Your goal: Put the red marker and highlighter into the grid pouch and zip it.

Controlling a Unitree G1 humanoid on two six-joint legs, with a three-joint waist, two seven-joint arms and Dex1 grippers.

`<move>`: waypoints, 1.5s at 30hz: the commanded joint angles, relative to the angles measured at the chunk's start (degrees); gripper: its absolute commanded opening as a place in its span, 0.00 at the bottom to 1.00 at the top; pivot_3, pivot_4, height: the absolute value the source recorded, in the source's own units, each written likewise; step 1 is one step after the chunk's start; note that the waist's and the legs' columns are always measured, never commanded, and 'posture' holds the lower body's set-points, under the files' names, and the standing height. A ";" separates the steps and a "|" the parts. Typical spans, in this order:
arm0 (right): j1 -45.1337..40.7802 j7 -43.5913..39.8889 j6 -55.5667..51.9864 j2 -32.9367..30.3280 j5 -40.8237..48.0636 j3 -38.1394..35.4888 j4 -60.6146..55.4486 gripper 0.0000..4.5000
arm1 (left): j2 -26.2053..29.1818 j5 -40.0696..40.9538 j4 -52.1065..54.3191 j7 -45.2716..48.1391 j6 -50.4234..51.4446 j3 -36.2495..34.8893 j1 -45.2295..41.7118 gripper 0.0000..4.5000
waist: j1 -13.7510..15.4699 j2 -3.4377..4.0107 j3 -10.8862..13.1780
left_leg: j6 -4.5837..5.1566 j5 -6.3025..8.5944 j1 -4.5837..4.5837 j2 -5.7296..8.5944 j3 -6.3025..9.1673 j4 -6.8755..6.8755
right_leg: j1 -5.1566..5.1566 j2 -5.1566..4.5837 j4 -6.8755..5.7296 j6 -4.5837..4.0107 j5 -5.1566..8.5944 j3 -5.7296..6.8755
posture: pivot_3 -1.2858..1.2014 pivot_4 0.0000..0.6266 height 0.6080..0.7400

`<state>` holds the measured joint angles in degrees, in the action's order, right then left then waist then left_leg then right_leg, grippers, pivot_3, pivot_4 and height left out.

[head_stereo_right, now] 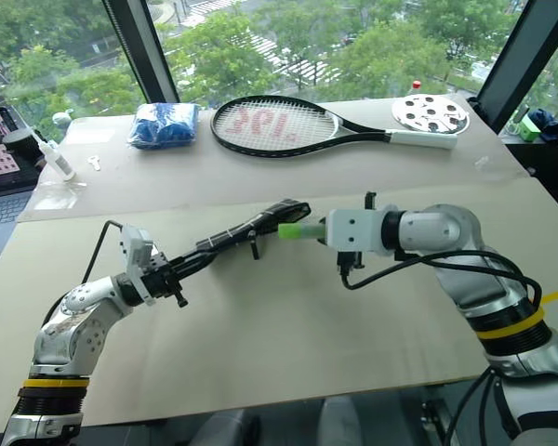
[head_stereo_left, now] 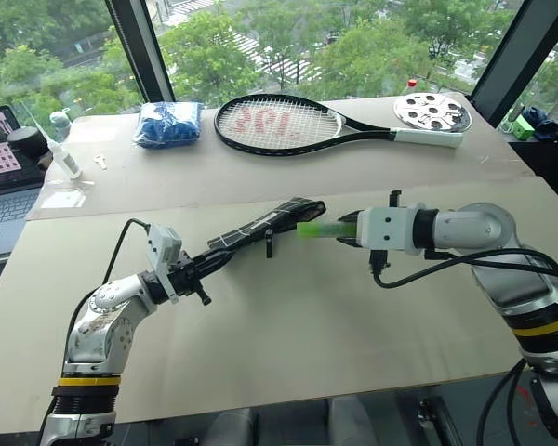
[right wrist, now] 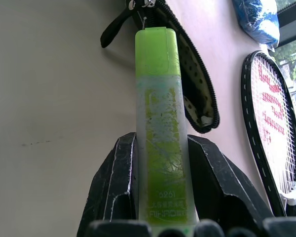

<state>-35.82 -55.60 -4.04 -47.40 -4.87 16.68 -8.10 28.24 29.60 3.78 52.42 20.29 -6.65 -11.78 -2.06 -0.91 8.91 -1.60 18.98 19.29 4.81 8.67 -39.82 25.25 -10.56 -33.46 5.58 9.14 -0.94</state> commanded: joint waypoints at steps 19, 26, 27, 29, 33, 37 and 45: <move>-6.62 5.30 -1.62 9.49 -11.77 3.17 7.64 0.23 | 0.74 0.08 1.34 0.92 -0.59 0.76 -0.33 0.00 | 0.00 0.01 0.00 | -0.01 0.00 -0.01 -0.04 -0.01 0.02 | 0.01 0.04 0.27 -0.03 -0.02 0.00 | 0.52 0.24 1.00; -6.83 4.87 0.13 10.78 -14.99 4.85 7.11 0.23 | 0.71 0.07 0.90 1.21 -0.83 0.96 -0.51 0.00 | 0.22 0.01 0.00 | -0.01 0.00 0.05 -0.01 0.00 0.01 | 0.00 0.03 0.25 0.00 -0.07 0.01 | 0.52 0.24 1.00; -6.97 5.00 0.87 10.82 -15.51 5.05 7.26 0.23 | 0.70 0.07 0.79 1.25 -0.85 0.95 -0.59 0.00 | 0.19 0.01 0.00 | -0.01 0.00 0.04 -0.02 0.00 0.02 | 0.00 0.03 0.25 0.00 -0.07 0.01 | 0.52 0.24 1.00; -7.16 5.32 2.62 11.53 -16.78 6.26 7.17 0.23 | 0.65 -0.08 0.42 1.39 -0.96 1.10 -0.90 0.00 | 0.12 0.01 0.00 | -0.01 0.00 0.04 -0.02 0.00 0.03 | 0.01 0.03 0.25 -0.01 -0.07 0.01 | 0.52 0.24 1.00; -7.18 6.76 10.67 14.17 -20.57 11.23 7.34 0.23 | 0.42 -0.23 -0.28 1.70 -1.03 1.52 -1.84 0.00 | -0.34 0.01 0.00 | -0.01 0.00 0.01 -0.04 0.00 0.04 | 0.01 0.05 0.25 -0.01 -0.07 0.01 | 0.52 0.24 1.00; -8.35 10.14 19.64 15.99 -24.59 14.54 10.64 0.23 | 0.54 -0.18 -0.63 1.96 -1.11 1.59 -2.20 0.00 | -0.41 0.01 0.00 | -0.02 0.00 0.02 -0.08 0.00 0.04 | 0.01 0.08 0.24 -0.01 -0.07 0.01 | 0.52 0.24 1.00; -8.97 11.81 22.52 19.44 -22.69 12.54 16.18 0.34 | 0.47 -0.04 -0.30 1.64 -1.12 1.35 -2.02 0.00 | -0.45 0.02 0.00 | -0.02 0.00 0.01 -0.11 -0.01 0.05 | 0.01 0.12 0.25 -0.03 -0.09 0.01 | 0.52 0.24 1.00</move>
<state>-44.22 -43.41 17.32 -29.17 -30.62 30.61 9.44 28.81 29.17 1.53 53.69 20.18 -5.16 -13.04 -2.51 -0.90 8.92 -1.62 18.98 19.30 4.69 8.66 -39.77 25.27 -10.44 -33.21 5.55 9.04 -0.93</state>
